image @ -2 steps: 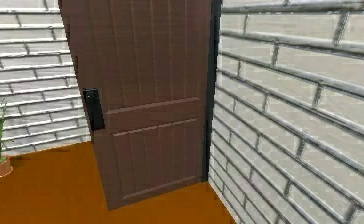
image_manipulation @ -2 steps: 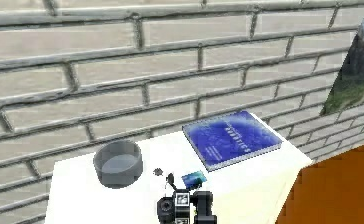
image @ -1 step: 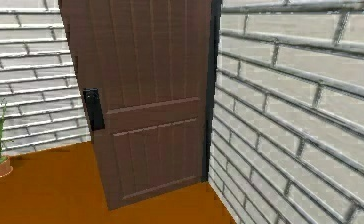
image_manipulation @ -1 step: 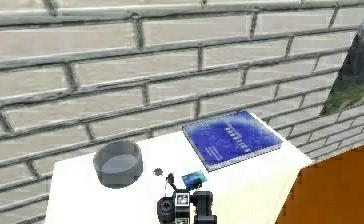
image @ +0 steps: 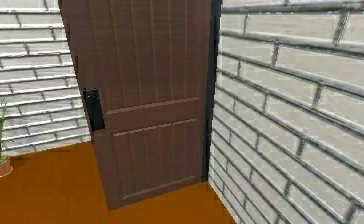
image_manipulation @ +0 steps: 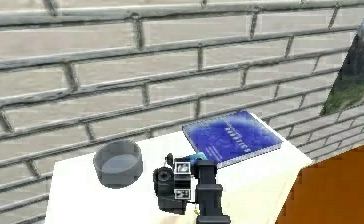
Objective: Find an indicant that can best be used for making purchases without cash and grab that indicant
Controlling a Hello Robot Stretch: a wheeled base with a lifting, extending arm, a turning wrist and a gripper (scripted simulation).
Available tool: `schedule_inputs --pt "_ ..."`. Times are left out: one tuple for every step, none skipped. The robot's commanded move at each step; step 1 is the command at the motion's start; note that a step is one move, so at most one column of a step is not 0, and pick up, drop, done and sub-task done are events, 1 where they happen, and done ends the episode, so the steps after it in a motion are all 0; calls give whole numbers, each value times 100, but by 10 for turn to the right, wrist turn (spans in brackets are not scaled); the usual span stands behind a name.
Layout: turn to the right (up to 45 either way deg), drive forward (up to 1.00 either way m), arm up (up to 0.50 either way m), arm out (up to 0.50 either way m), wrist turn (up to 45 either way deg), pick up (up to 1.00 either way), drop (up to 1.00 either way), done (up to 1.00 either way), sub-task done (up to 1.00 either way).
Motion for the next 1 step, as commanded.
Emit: schedule_inputs --pt "0 0 0 0 0 0 0 100 0"
